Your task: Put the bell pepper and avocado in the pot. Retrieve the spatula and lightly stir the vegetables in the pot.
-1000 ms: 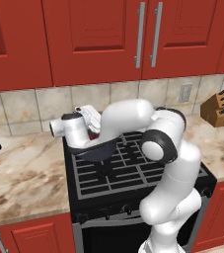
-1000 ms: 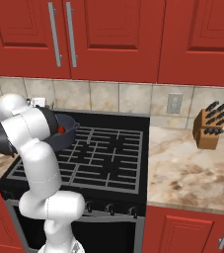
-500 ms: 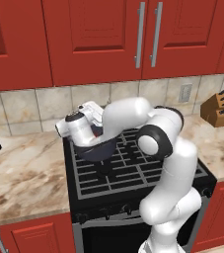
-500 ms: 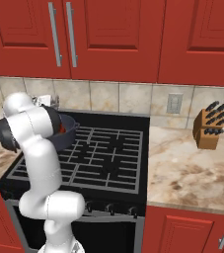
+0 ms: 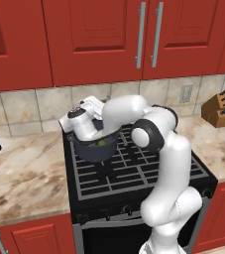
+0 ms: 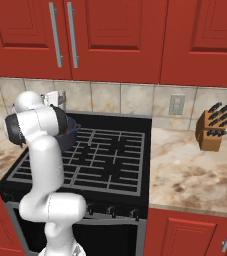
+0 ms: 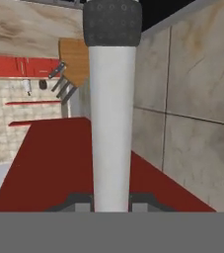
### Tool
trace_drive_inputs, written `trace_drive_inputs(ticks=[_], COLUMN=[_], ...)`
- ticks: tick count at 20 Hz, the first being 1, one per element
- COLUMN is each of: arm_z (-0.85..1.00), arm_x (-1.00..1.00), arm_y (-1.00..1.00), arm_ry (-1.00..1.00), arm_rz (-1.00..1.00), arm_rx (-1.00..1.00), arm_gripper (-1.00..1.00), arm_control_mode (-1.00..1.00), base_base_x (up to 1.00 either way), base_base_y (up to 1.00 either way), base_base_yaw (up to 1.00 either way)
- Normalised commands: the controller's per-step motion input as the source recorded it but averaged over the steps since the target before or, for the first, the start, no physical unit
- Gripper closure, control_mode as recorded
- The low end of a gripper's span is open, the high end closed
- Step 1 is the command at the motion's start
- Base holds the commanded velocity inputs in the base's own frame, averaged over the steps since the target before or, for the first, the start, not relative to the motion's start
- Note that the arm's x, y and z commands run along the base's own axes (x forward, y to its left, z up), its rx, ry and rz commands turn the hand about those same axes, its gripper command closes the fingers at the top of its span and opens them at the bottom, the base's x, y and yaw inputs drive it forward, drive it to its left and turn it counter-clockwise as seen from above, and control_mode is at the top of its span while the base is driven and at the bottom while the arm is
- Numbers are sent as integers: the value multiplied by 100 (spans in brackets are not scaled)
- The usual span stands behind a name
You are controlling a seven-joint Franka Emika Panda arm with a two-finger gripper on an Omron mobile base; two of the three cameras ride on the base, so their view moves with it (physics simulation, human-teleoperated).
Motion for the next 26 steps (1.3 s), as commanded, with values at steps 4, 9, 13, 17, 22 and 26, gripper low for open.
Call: trace_drive_inputs(ticks=[4,9,13,17,22,26], arm_z=[-4,-45,-37,-10,0,0], arm_x=[17,7,0,-12,-5,0], arm_y=[10,3,0,9,12,1], arm_ry=[-11,-12,-8,-6,-6,-3], arm_rz=[-7,-10,-7,-1,0,0], arm_rx=[0,0,0,0,0,0], arm_gripper=[100,100,100,100,100,100], arm_control_mode=[-100,-100,-100,-100,-100,-100], base_base_x=[0,0,0,0,0,0], base_base_y=[0,0,0,0,0,0], base_base_yaw=[0,0,0,0,0,0])
